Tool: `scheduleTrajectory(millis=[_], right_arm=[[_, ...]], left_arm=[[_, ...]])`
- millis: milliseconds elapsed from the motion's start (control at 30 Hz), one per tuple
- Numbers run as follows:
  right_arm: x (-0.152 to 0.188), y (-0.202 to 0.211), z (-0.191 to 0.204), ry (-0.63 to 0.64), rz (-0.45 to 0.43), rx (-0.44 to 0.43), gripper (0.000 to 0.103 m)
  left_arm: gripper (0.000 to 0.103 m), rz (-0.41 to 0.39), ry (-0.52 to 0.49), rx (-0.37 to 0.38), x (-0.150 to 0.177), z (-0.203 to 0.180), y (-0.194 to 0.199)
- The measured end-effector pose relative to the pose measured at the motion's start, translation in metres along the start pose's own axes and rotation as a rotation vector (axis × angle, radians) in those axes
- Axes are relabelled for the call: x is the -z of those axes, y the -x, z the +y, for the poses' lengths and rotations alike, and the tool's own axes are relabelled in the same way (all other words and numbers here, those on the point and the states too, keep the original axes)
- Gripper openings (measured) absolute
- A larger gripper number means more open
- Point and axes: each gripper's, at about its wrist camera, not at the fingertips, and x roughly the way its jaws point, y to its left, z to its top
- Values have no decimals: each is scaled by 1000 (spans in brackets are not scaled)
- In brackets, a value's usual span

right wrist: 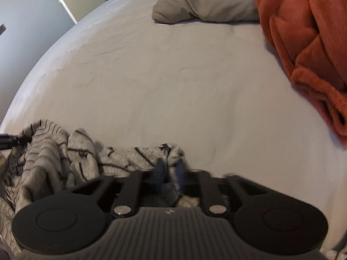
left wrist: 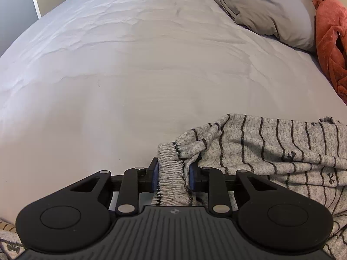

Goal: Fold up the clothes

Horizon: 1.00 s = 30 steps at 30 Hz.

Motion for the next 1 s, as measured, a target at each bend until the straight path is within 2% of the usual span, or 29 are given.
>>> scheduleTrajectory(millis=[233,367,633,733,800,867,1000], right_arm=[[2,81,10,15,-177,141,7],[7,134,7,-21,-289,278,7],[35,251,-33,-156,-504,576,7],[46,284,-58,-202,-520,721,7],[58,301,-81,-270,-501,774,7],[73,311,-97,-328,-461,790,7],[119,304,-111,-364,-337,789,7]], left_arm=[[21,-71,51,-62,-5,12,35],[21,-139,124,-93,-2,36,69],[21,-224,272,-95,-3,73,109],[21,-213,267,-111,-1,75,106],[21,-192,266,-112,-1,76,101],[21,-153,272,-105,0,79,94],[21,-93,255,-97,6,82,85]])
